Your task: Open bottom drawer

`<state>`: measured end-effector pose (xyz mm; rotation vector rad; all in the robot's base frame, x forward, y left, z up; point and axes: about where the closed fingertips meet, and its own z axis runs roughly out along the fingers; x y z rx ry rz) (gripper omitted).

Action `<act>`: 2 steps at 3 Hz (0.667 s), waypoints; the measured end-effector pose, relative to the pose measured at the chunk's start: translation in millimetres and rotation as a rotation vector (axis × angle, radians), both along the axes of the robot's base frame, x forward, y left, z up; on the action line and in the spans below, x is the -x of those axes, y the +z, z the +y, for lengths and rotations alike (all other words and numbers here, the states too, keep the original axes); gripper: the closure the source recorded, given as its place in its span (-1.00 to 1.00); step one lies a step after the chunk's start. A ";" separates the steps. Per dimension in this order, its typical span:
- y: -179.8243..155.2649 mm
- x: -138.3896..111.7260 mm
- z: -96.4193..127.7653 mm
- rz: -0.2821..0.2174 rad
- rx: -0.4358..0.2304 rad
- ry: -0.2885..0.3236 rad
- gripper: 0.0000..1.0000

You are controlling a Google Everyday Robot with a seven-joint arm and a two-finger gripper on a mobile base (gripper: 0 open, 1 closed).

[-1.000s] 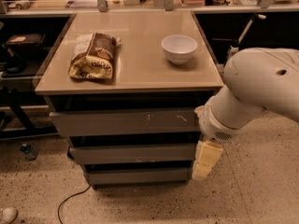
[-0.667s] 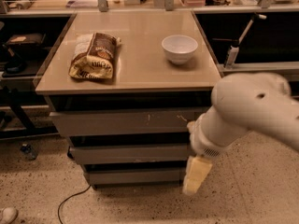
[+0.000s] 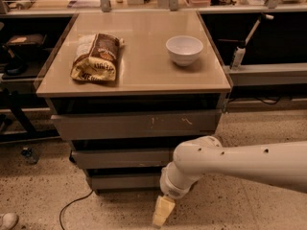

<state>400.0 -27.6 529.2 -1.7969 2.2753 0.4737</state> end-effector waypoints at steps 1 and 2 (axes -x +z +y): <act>-3.0 0.6 1.6 0.005 -0.004 -0.001 -1.00; -15.8 -0.5 0.8 0.026 -0.013 -0.016 -1.00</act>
Offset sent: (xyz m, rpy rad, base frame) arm 0.0042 -0.0016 -0.0393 0.0338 0.0627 -0.0490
